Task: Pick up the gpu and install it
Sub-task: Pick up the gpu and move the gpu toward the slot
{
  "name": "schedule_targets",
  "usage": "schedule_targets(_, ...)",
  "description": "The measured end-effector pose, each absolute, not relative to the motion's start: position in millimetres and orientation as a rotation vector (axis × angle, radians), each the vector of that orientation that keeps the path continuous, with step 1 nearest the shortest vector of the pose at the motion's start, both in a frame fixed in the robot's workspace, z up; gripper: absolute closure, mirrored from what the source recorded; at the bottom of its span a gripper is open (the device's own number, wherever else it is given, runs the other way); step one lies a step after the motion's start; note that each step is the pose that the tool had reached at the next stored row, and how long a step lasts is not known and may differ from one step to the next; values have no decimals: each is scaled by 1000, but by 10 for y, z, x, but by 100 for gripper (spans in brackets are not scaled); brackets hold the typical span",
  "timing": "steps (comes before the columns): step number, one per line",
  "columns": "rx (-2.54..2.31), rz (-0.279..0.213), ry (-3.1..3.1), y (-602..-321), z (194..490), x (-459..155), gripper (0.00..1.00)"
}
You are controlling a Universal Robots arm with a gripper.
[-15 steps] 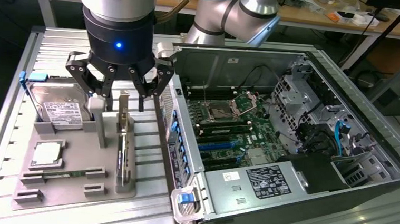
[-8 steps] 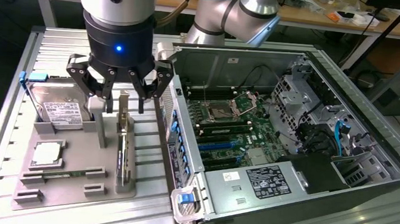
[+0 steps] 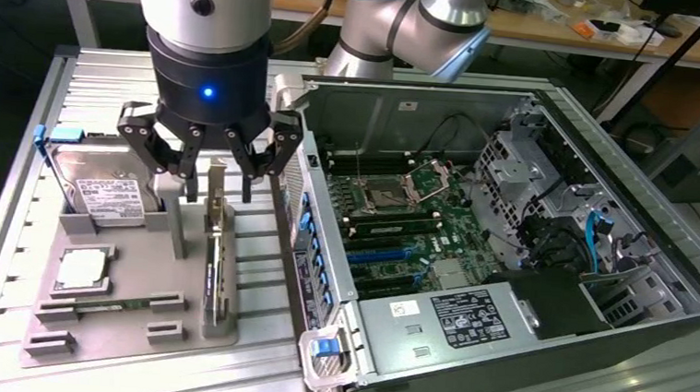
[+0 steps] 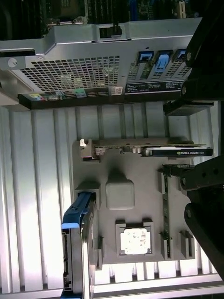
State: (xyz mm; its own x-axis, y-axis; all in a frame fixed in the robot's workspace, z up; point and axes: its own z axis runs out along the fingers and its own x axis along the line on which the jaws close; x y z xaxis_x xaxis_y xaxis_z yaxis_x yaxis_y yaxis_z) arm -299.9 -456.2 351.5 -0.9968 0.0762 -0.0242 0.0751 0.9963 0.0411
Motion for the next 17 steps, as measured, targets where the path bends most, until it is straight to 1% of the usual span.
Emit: schedule_targets(17,118,60,3113,-4579,3415,-3000,46)
